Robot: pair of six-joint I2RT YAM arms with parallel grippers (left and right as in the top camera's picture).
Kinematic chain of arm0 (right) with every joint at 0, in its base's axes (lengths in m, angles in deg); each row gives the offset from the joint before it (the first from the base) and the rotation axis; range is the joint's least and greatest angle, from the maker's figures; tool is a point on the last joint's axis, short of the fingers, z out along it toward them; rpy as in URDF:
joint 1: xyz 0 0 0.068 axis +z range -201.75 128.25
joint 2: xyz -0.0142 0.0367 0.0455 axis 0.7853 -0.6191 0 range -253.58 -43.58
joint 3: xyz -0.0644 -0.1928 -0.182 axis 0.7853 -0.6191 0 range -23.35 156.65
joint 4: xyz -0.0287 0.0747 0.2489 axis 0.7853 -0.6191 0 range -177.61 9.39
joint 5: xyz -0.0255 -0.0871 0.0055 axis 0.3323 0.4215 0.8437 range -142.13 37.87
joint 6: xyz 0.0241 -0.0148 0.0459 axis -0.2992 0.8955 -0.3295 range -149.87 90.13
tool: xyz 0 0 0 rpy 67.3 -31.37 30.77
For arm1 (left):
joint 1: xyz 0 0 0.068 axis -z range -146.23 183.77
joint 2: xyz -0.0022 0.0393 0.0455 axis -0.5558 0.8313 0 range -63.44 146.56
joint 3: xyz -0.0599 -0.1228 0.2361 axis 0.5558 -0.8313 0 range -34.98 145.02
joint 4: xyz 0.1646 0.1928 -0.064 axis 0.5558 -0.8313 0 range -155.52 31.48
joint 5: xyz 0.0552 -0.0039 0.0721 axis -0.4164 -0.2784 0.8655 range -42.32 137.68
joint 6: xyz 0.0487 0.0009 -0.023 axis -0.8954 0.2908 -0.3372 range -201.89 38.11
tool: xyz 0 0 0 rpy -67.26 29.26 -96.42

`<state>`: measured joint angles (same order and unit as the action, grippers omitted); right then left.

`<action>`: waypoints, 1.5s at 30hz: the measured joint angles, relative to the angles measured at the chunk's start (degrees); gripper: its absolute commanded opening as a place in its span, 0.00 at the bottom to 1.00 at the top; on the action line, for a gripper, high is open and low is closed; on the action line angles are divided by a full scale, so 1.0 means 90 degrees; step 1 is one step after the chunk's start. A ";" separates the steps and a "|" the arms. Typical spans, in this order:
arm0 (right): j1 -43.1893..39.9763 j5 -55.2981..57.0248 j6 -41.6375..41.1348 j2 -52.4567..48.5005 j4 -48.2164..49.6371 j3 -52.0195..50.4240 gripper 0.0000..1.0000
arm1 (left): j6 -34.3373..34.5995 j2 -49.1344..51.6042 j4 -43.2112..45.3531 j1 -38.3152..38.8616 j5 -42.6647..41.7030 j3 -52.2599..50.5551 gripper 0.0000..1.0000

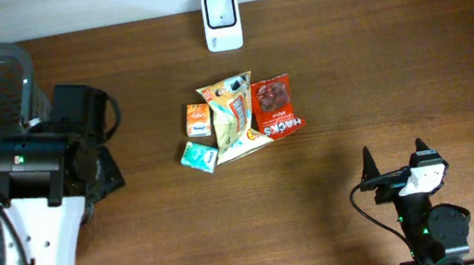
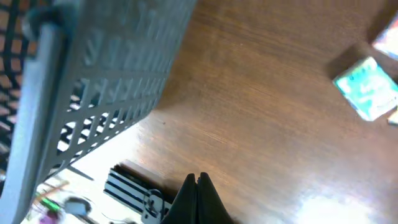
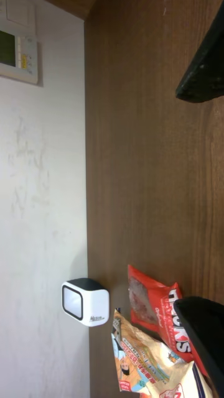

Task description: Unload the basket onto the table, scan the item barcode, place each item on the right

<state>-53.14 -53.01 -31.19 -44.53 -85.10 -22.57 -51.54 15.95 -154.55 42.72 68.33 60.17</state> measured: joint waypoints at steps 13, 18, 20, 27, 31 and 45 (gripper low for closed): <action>0.0000 0.0000 0.0002 0.0000 0.0000 0.0000 0.98 | 0.0233 0.0000 0.0296 -0.2081 -0.0440 -0.0027 0.01; 0.0000 0.0000 0.0000 0.0000 0.0000 0.0000 0.99 | 0.0236 -0.0002 0.0474 -0.2438 -0.0474 -0.0197 0.00; 0.0000 0.0000 0.0002 0.0000 0.0000 0.0000 0.98 | 0.0236 -0.0002 0.0537 -0.2533 -0.0561 -0.0459 0.00; 0.0000 0.0000 0.0002 0.0000 0.0000 0.0000 0.98 | 0.0233 -0.0002 0.0721 -0.2754 -0.0607 -0.0491 0.03; 0.0000 0.0000 0.0000 0.0000 0.0000 0.0000 0.98 | 0.0078 -0.0012 0.0811 -0.2761 -0.0845 -0.0457 0.10; 0.0000 0.0000 0.0000 0.0000 0.0000 0.0000 0.98 | -0.3121 -0.0702 0.2254 -0.1110 -0.5433 0.0131 0.99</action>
<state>-53.14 -53.01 -31.19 -44.53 -85.10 -22.57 -79.63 9.64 -134.26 32.73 19.43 61.35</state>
